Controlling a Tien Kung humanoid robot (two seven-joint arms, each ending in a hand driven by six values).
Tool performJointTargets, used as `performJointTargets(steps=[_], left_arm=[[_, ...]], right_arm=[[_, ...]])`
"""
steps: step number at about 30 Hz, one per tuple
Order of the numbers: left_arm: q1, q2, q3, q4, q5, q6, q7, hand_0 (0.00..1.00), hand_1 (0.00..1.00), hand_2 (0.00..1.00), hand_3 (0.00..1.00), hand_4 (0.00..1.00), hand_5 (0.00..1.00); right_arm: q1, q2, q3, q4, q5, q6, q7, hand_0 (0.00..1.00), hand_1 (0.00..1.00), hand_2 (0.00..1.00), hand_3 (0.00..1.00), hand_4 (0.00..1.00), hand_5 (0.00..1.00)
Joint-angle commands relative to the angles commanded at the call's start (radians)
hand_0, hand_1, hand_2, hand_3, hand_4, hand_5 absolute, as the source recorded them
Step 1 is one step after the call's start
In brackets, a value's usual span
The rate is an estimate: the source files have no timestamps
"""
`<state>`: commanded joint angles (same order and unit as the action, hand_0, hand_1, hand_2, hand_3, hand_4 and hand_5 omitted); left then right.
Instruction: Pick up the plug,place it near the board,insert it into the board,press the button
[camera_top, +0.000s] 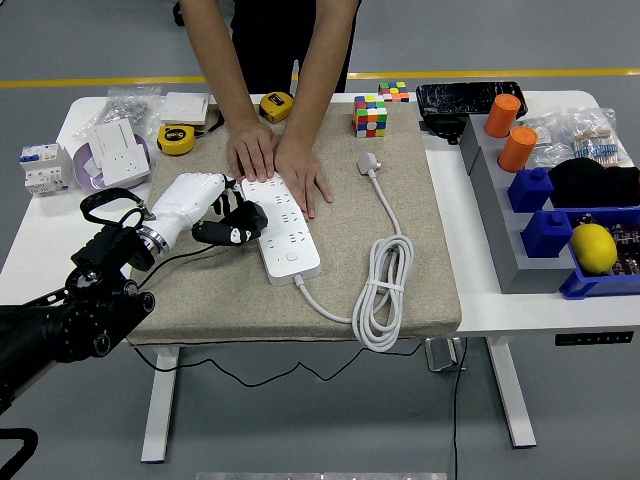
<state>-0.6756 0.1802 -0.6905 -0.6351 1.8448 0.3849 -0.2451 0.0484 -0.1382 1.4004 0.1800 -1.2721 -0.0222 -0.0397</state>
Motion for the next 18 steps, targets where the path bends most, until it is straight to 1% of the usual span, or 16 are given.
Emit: performJointTargets(steps=[18], left_arm=[[-0.004, 0.004, 0.017, 0.009, 0.007, -0.001, 0.0, 0.394, 0.346, 0.32, 0.322, 0.591, 0.152]], right_arm=[[-0.001, -0.001, 0.001, 0.0, 0.0, 0.0, 0.002, 0.928, 0.789, 0.747, 0.78, 0.998, 0.795]])
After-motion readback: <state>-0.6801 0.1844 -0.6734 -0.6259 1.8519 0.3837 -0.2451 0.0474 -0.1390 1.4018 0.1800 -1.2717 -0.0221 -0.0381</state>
